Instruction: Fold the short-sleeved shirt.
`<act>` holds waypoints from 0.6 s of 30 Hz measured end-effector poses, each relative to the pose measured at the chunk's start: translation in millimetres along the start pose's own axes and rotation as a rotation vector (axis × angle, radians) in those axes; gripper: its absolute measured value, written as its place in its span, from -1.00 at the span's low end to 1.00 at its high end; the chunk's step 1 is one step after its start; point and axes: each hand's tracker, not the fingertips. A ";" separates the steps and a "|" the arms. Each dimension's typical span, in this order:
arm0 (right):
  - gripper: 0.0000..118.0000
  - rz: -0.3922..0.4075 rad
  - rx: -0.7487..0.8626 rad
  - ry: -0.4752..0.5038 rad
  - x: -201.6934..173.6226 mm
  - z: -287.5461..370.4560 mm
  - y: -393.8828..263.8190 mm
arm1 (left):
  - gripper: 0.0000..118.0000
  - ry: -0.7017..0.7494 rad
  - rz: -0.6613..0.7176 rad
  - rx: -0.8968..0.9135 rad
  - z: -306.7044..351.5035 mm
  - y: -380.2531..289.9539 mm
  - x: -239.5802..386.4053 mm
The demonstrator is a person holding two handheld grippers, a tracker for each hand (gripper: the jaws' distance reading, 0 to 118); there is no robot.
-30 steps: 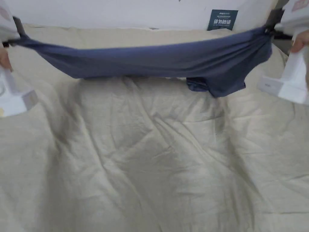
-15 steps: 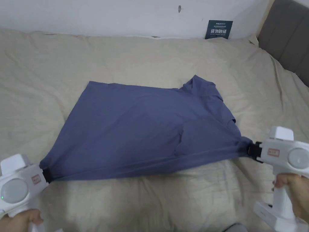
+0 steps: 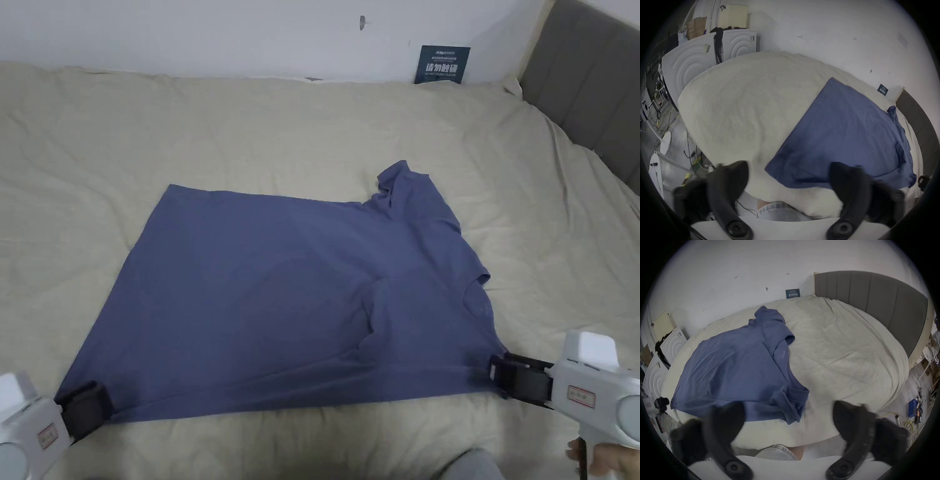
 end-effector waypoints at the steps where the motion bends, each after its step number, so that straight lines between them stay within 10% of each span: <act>1: 1.00 0.032 0.050 -0.013 -1.4 8.5 2.4 | 0.96 0.001 -0.022 0.038 10.8 3.4 2.9; 14: 1.00 0.175 0.587 0.039 -88.9 138.0 31.5 | 1.00 -0.124 -0.359 0.575 104.1 42.2 86.7; 18: 0.60 0.139 0.635 0.070 -105.0 146.6 27.8 | 0.14 -0.161 -0.361 0.587 107.9 35.0 96.0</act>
